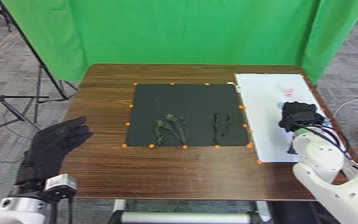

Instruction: Arrange flowers

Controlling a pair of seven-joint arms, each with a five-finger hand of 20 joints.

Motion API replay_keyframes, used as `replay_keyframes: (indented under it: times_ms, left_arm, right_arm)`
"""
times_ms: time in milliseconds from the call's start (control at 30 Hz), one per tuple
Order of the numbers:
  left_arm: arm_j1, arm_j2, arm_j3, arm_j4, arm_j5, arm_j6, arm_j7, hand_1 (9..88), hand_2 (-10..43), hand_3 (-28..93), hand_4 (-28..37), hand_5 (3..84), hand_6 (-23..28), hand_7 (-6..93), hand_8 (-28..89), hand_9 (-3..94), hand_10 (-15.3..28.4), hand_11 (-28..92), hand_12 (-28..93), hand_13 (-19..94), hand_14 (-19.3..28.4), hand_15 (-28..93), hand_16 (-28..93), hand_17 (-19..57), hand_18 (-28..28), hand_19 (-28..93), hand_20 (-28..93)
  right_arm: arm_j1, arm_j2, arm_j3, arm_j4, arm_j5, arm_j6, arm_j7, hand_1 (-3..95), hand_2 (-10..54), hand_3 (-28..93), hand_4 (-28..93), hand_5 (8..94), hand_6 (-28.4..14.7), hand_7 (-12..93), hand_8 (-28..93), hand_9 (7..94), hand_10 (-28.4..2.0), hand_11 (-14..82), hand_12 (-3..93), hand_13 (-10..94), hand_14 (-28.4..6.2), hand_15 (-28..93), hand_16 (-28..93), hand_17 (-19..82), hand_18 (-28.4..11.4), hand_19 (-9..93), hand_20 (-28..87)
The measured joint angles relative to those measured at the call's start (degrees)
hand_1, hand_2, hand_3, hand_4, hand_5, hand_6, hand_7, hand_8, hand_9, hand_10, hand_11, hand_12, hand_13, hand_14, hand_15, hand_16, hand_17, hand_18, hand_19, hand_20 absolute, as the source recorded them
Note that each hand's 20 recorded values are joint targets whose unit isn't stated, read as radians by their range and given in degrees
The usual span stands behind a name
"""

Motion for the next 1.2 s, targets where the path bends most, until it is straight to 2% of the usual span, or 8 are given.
replay_keyframes:
  times_ms: [167, 300, 467, 733, 967, 1200]
  left_arm:
    - [1.79, 0.12, -1.97, -0.24, 0.0, -0.04, 0.06, 27.3, 5.3, 82, -14.1, 47.8, 14.6, 15.4, -8, 40.9, 22.7, 39, 11, 28, 28.3, 61, -12, -9.7, 21.8, 56, 16]
    - [3.32, -0.37, -3.37, -0.75, 0.06, -0.04, 0.01, 27.3, 5.3, 82, -14.0, 47.8, 14.6, 15.4, -8, 40.9, 22.7, 39, 11, 28, 28.3, 61, -12, -9.7, 21.8, 56, 16]
    - [4.71, -1.11, -4.33, -1.31, 0.08, -0.04, -0.04, 27.2, 5.2, 82, -14.0, 47.8, 14.6, 15.3, -8, 40.9, 22.8, 39, 11, 28, 28.3, 61, -12, -9.7, 21.8, 56, 16]
    - [6.25, -1.37, -6.03, -1.9, 0.06, 0.05, 0.12, 27.2, 5.2, 82, -14.1, 47.7, 14.6, 15.3, -8, 40.9, 22.7, 39, 11, 28, 28.3, 61, -12, -9.7, 21.8, 56, 16]
    - [7.9, -1.77, -7.85, -2.27, -0.04, 0.11, 0.83, 27.3, 5.2, 82, -14.1, 47.8, 14.6, 15.4, -8, 40.9, 22.7, 39, 11, 28, 28.3, 61, -12, -9.6, 21.8, 56, 16]
    - [7.08, -2.43, -7.91, -2.04, 0.29, -0.17, 0.66, 27.2, 5.1, 82, -14.0, 47.8, 14.6, 15.4, -8, 40.9, 22.7, 39, 11, 28, 28.3, 61, -12, -9.6, 21.8, 56, 16]
  right_arm:
    - [-0.04, 0.52, -0.91, -0.05, -0.08, 2.26, -0.13, 53.0, -6.5, 75, -28, 77.0, 1.7, 33, 5, 86.3, -7.0, 24.4, 37.4, 70, -6.3, 68, 30, 27, -18.4, 79, 17]
    - [0.2, 0.75, -1.71, -0.95, -0.36, 3.56, -0.73, 53.2, -6.9, 75, -28, 77.7, 1.5, 33, 6, 86.4, -6.7, 24.9, 38.3, 70, -6.6, 69, 30, 28, -18.6, 80, 17]
    - [3.38, 0.91, -5.55, -3.14, -0.65, 4.95, -1.54, 53.7, -7.2, 75, -28, 78.3, 1.1, 32, 7, 86.5, -6.7, 25.9, 39.4, 70, -7.2, 71, 30, 28, -18.9, 80, 17]
    - [12.17, -0.2, -13.31, -7.5, -0.29, 7.11, -4.69, 53.8, -7.3, 76, -28, 78.8, 0.5, 31, 8, 86.6, -6.8, 26.4, 39.9, 70, -7.2, 71, 31, 28, -19.1, 80, 18]
    - [21.37, -4.71, -22.83, -8.44, 1.26, 8.57, -8.19, 53.7, -7.4, 76, -28, 79.0, 0.3, 30, 9, 86.7, -6.8, 26.6, 40.1, 70, -7.1, 71, 31, 28, -19.2, 80, 18]
    - [27.43, -13.31, -30.55, -6.87, 1.77, 10.18, -10.18, 53.6, -7.4, 76, -28, 79.2, 0.3, 30, 9, 86.6, -6.8, 26.7, 40.3, 70, -7.0, 71, 31, 27, -19.3, 80, 18]
